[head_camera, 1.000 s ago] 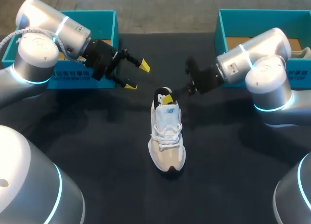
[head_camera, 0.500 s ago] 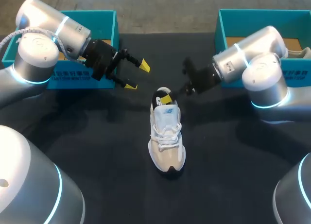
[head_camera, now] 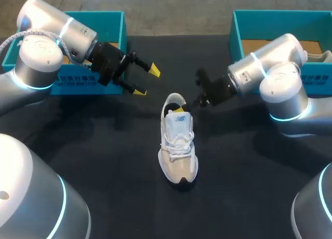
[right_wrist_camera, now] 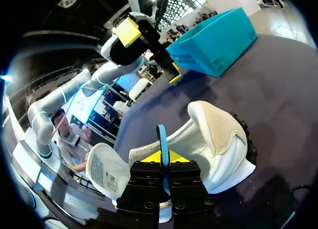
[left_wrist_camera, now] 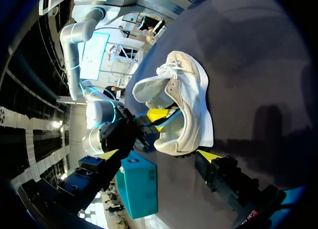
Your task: Take the shoe out of the shoebox, open the shoe tongue, remove and reinsert the insole, then place the shoe into the shoebox
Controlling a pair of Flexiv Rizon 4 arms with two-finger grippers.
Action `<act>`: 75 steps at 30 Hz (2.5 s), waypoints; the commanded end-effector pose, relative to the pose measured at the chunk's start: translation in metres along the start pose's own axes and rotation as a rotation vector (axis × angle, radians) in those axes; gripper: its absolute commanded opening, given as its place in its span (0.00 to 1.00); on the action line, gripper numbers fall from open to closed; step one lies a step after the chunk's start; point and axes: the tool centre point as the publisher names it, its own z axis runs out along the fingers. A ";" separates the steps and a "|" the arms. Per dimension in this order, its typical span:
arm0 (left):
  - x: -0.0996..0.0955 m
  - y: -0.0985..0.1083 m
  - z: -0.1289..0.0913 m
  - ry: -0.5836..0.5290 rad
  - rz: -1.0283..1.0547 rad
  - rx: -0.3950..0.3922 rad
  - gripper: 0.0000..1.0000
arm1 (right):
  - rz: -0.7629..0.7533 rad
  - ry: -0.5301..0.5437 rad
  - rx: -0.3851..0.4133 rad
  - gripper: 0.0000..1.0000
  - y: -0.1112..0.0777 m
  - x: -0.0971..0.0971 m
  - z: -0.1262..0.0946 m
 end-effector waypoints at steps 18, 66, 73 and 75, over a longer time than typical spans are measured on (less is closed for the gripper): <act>0.000 0.000 0.001 0.000 0.001 0.000 1.00 | -0.061 -0.039 -0.003 0.80 0.021 0.016 -0.005; 0.000 0.000 0.001 0.000 0.001 0.000 1.00 | 0.082 -0.360 -0.156 0.00 0.069 0.047 -0.047; 0.000 0.000 0.001 0.000 0.001 0.000 1.00 | 0.114 -0.514 -0.115 0.00 0.062 0.045 -0.051; 0.000 0.000 0.001 0.000 0.001 0.000 1.00 | 0.122 -0.535 -0.107 0.00 0.061 0.045 -0.052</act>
